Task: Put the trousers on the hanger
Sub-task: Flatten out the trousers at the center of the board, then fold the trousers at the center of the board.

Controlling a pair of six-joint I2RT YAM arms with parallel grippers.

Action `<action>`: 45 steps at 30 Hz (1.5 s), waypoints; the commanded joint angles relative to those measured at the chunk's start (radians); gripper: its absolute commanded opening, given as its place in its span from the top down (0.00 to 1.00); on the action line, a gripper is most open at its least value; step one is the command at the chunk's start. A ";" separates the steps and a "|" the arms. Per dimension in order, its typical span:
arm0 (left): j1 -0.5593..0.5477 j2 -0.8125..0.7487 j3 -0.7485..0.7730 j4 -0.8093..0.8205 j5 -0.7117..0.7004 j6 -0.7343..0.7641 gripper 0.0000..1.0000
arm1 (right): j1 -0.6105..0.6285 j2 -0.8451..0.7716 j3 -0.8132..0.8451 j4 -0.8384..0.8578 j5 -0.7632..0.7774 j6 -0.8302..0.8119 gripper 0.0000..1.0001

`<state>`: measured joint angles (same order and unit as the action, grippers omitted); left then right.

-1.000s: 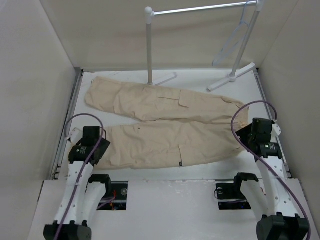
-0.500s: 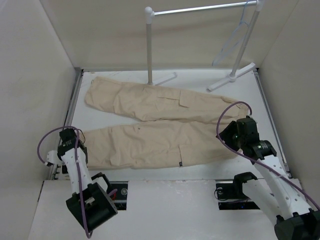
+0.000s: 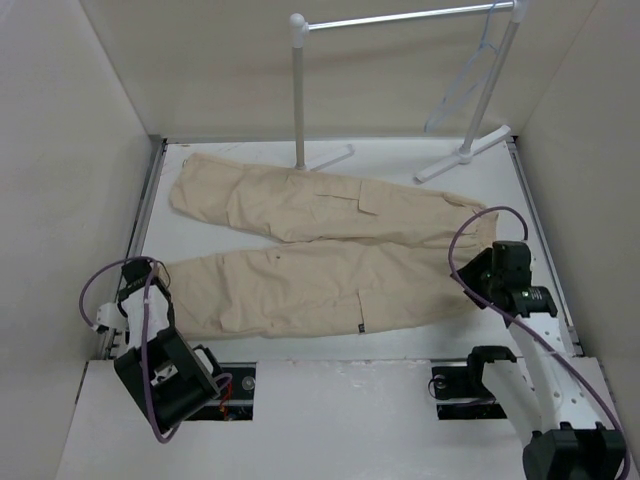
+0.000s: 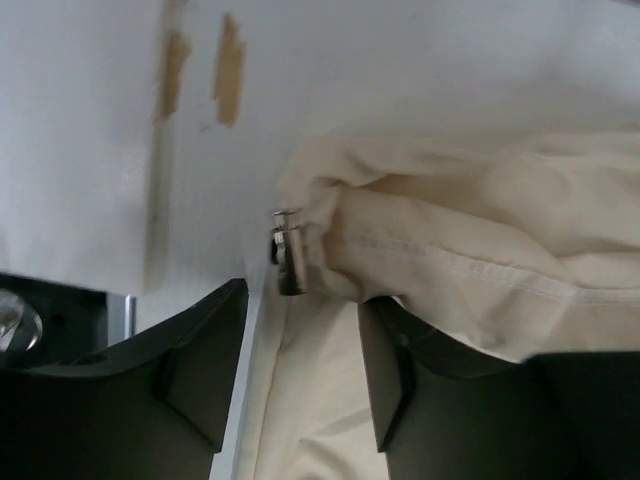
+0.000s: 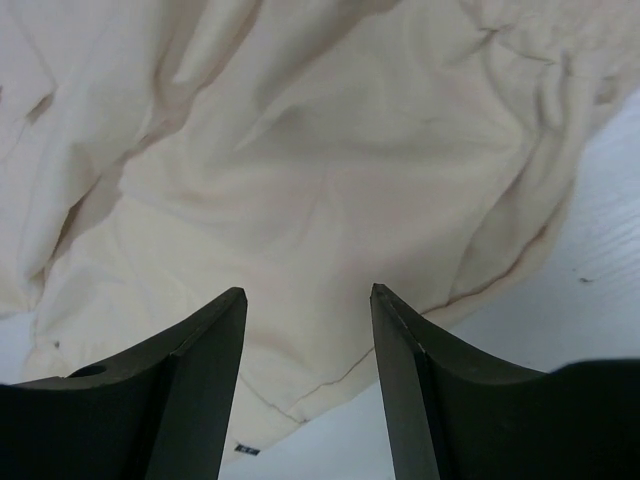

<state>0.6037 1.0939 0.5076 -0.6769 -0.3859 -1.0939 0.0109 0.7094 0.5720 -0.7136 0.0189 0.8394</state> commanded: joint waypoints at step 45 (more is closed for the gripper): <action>-0.414 0.585 1.103 0.209 -0.163 0.313 1.00 | -0.196 0.602 0.529 0.129 0.196 0.033 1.00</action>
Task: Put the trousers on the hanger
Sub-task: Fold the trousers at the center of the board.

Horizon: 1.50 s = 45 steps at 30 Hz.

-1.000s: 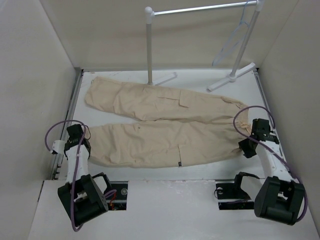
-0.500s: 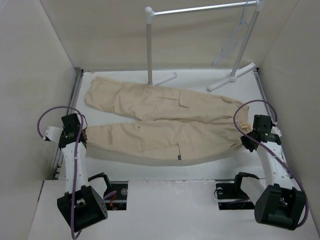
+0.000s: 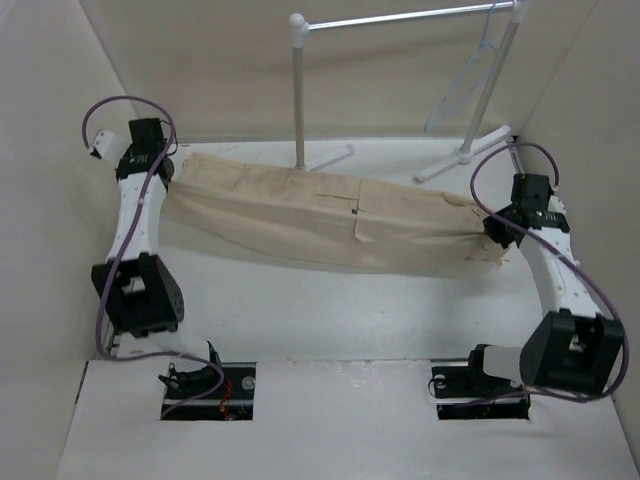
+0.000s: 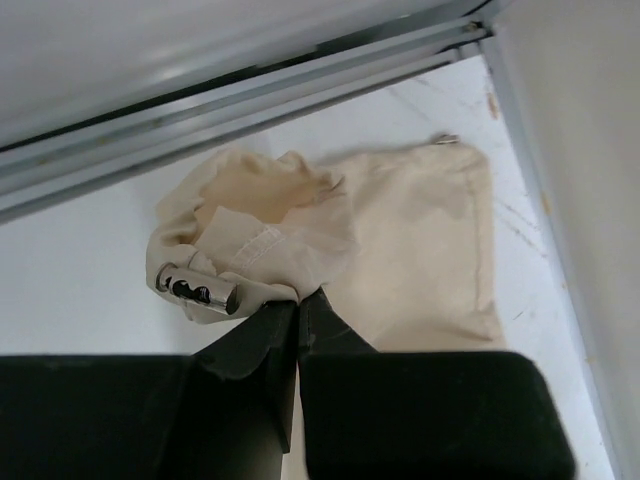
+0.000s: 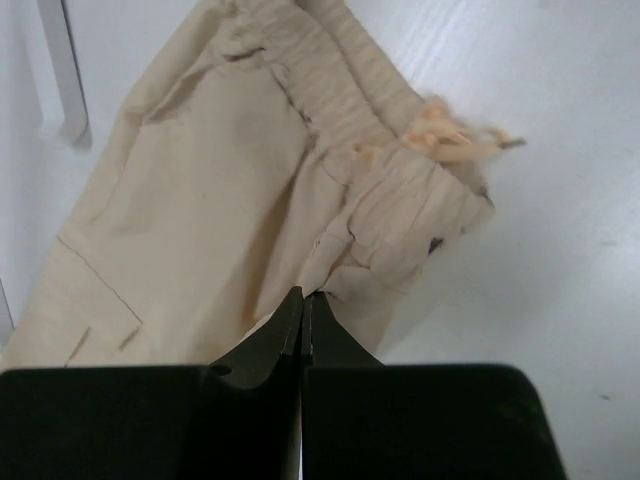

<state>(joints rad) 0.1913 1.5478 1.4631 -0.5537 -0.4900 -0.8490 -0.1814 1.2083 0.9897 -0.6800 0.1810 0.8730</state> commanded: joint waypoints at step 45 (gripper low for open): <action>0.063 0.472 -0.118 0.560 0.413 -0.117 0.27 | -0.103 0.437 0.041 0.451 -0.193 0.038 0.31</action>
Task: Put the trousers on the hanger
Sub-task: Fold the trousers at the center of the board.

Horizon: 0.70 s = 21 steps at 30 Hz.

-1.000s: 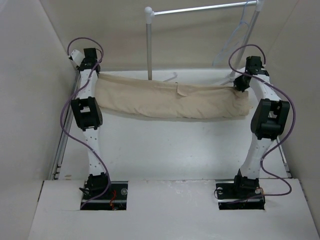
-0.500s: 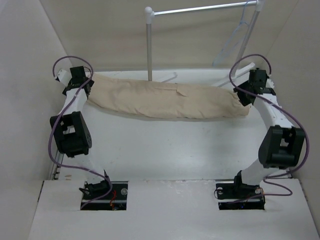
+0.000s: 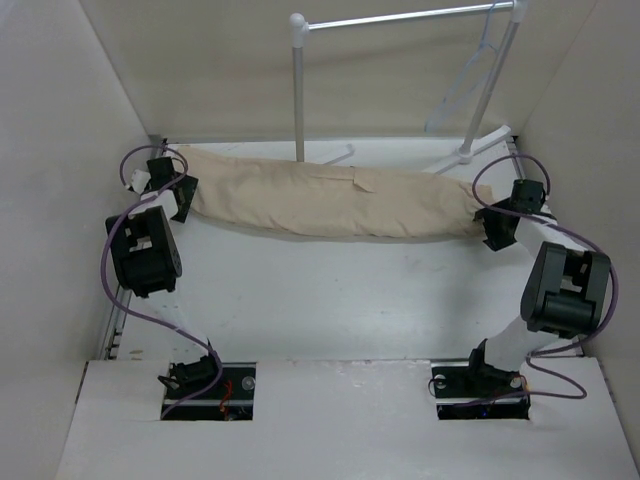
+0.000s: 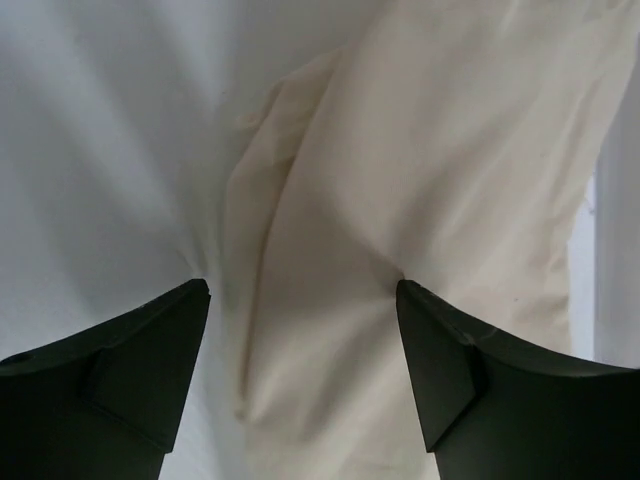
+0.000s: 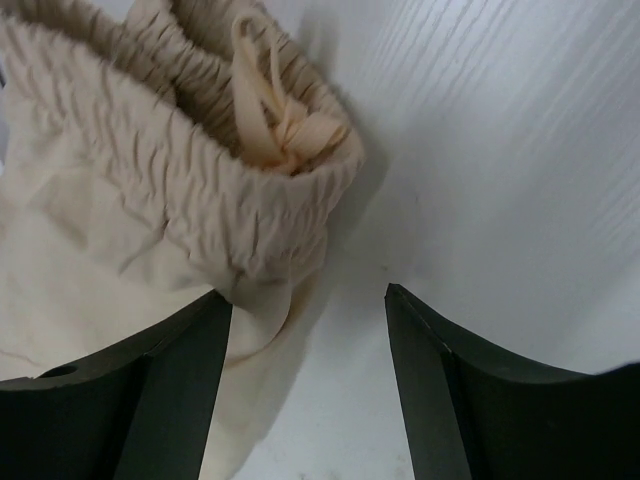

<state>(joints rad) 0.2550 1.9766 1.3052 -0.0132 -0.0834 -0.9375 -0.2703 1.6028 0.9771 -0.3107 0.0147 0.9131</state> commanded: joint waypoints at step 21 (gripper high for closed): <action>0.062 -0.341 -0.231 -0.313 -0.285 0.032 0.89 | -0.117 -0.242 -0.136 -0.027 0.030 0.069 0.94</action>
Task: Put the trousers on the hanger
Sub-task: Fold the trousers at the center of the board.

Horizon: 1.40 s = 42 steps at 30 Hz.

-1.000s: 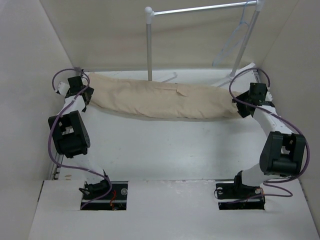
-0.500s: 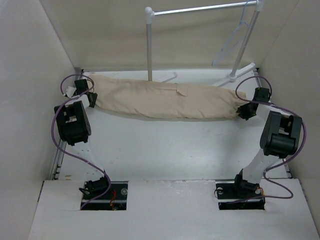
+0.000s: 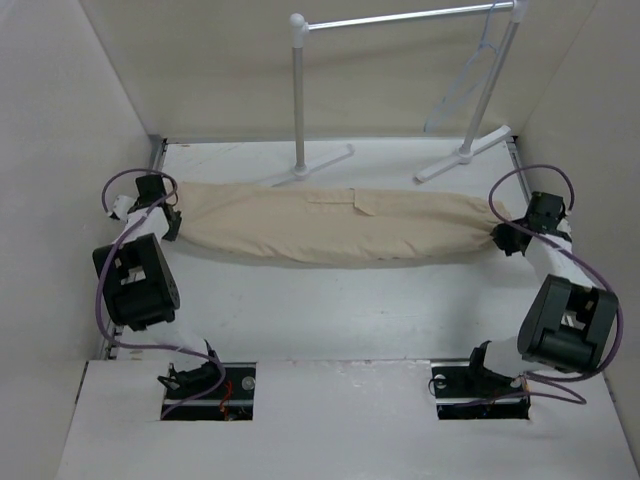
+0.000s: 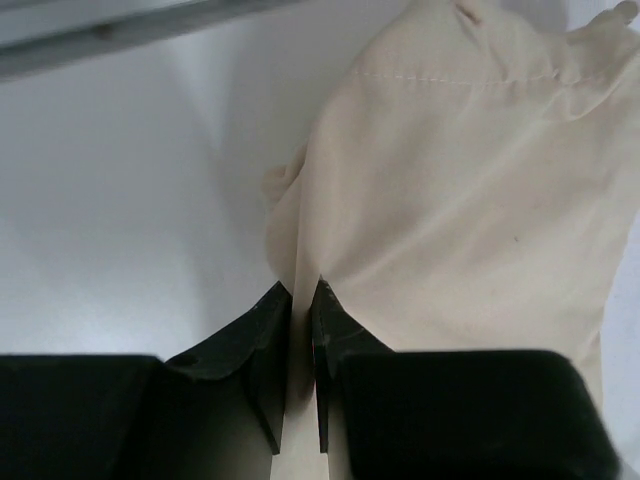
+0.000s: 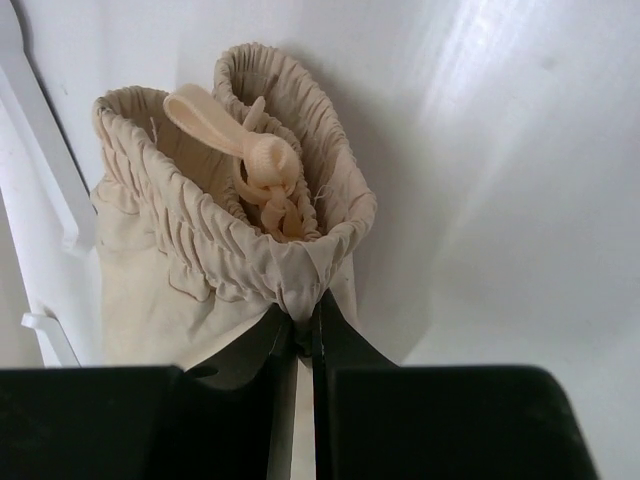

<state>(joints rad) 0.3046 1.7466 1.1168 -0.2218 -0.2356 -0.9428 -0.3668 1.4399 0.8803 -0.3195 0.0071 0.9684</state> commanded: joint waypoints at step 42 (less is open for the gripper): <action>-0.724 -1.009 -0.534 -0.286 -0.024 -0.034 0.33 | -0.071 -0.098 -0.195 0.005 -0.022 -0.129 0.38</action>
<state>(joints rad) -0.4335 0.7761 0.5941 -0.5190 -0.2687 -0.9634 -0.4435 1.3178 0.6464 -0.3969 0.0078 0.8192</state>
